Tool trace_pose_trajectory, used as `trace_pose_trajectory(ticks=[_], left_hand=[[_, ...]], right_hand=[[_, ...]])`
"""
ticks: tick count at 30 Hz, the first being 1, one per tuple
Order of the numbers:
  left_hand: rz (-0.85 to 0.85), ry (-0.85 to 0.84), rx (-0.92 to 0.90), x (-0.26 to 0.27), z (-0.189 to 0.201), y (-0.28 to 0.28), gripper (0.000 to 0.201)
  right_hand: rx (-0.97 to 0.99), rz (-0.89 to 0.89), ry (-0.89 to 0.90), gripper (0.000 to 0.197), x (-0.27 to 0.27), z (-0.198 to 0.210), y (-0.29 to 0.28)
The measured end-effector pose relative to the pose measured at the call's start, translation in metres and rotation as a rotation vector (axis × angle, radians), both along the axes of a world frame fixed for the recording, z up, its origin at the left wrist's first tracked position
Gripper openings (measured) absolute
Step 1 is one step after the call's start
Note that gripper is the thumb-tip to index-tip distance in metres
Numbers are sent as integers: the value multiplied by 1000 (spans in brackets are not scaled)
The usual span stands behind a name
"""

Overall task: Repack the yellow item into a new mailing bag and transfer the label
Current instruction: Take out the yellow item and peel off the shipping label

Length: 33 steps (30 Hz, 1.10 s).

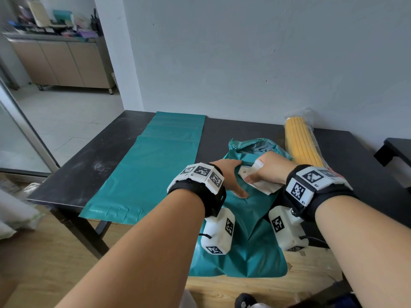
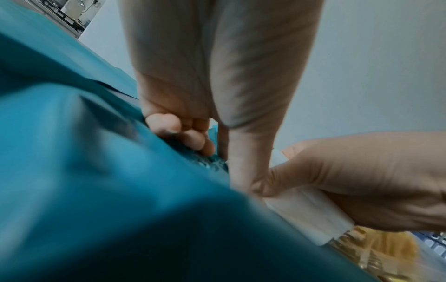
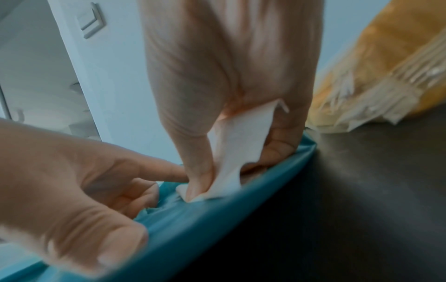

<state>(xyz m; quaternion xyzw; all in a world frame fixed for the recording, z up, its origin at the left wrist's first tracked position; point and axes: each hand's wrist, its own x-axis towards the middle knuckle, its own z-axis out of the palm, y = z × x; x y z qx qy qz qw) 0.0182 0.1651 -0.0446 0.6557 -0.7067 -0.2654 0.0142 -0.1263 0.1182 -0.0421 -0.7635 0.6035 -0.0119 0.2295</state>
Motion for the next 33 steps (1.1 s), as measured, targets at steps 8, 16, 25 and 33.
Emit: trace_pose_trajectory(ticks=[8,16,25,33], left_hand=[[31,-33,2,0,0,1,104],[23,-24,-5,1,0,3,103],[-7,7,-1,2,-1,2,93],[-11,-11,7,2,-1,0,93]], right_hand=[[2,-13,21,34,0,5,5],[1,-6,47,33,1,9,9],[22,-12,90,33,0,8,9],[12,-7,97,30,-1,11,10]])
